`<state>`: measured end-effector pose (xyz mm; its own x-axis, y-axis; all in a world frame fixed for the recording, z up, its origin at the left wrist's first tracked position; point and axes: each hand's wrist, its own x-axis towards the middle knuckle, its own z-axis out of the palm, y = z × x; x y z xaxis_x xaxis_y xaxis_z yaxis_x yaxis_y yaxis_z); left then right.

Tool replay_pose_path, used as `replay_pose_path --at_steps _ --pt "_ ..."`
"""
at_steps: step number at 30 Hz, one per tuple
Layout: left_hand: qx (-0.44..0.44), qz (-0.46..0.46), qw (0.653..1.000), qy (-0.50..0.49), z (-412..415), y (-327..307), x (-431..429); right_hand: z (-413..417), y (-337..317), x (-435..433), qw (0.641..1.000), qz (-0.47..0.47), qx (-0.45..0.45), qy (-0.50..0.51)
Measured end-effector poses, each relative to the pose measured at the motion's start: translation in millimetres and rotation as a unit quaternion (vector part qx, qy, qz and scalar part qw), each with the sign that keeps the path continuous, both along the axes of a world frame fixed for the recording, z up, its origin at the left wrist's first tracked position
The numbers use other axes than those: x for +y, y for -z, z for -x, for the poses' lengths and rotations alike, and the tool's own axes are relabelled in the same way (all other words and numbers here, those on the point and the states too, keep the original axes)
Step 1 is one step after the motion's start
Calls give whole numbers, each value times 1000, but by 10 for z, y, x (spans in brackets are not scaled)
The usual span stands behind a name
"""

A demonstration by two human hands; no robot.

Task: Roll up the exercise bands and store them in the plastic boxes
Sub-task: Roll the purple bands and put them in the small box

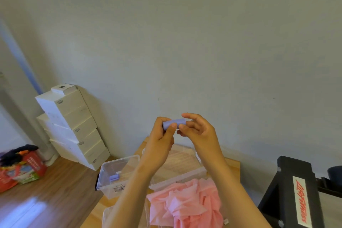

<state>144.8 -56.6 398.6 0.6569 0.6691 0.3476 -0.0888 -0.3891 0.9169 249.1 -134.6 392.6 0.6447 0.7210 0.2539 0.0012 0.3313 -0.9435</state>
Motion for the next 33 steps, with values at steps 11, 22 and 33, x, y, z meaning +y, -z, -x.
replay_pose_path --at_steps 11,22,33 --pt "10 90 994 -66 334 418 170 159 339 250 992 97 3 -81" --pt "34 233 966 -102 981 1099 1183 670 913 1279 970 199 110 -87" --pt "13 379 916 -129 1641 1982 2524 1269 1758 2662 935 293 169 -111"
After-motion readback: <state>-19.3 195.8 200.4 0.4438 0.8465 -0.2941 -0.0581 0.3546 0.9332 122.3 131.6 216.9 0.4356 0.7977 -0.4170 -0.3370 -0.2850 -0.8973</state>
